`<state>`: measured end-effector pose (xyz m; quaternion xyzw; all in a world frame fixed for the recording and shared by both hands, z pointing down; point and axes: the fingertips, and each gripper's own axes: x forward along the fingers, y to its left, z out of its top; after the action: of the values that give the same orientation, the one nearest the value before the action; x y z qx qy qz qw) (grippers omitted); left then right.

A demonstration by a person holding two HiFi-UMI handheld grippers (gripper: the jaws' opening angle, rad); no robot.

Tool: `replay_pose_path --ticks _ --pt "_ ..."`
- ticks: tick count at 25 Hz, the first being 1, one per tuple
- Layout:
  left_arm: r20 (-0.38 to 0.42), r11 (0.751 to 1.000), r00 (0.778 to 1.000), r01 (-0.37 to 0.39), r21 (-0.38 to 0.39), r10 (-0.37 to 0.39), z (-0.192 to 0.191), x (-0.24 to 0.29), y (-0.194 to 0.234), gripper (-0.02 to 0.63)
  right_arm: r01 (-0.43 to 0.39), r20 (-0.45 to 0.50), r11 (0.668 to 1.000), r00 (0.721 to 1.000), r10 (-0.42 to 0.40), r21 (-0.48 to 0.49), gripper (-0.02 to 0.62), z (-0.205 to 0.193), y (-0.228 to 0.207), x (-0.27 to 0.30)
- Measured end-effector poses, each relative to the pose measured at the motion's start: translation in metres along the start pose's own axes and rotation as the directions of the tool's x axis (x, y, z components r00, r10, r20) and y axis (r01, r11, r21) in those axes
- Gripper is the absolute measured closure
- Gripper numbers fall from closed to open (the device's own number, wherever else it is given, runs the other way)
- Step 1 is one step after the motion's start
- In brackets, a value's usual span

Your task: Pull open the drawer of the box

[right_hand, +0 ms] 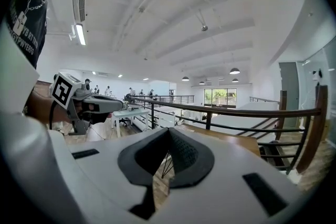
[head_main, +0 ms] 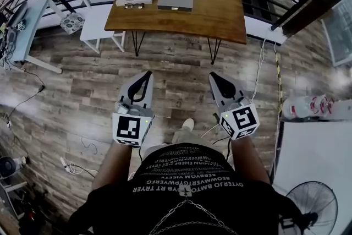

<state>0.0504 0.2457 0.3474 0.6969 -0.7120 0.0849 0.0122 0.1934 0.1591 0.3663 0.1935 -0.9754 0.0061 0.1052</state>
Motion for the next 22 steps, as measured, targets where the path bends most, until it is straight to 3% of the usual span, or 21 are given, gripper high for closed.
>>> replay_pose_path --ticks 14,22 --pt "-0.019 0.999 1.000 -0.024 0.047 0.024 0.018 0.055 -0.008 0.600 -0.021 0.026 1.000 0.999 0.021 -0.008 0.598 0.013 -0.057 0.022" --pt "-0.022 1.000 1.000 -0.003 0.011 0.003 0.024 0.088 -0.034 0.600 -0.027 0.021 1.000 0.999 0.027 0.006 0.598 0.004 -0.102 0.021"
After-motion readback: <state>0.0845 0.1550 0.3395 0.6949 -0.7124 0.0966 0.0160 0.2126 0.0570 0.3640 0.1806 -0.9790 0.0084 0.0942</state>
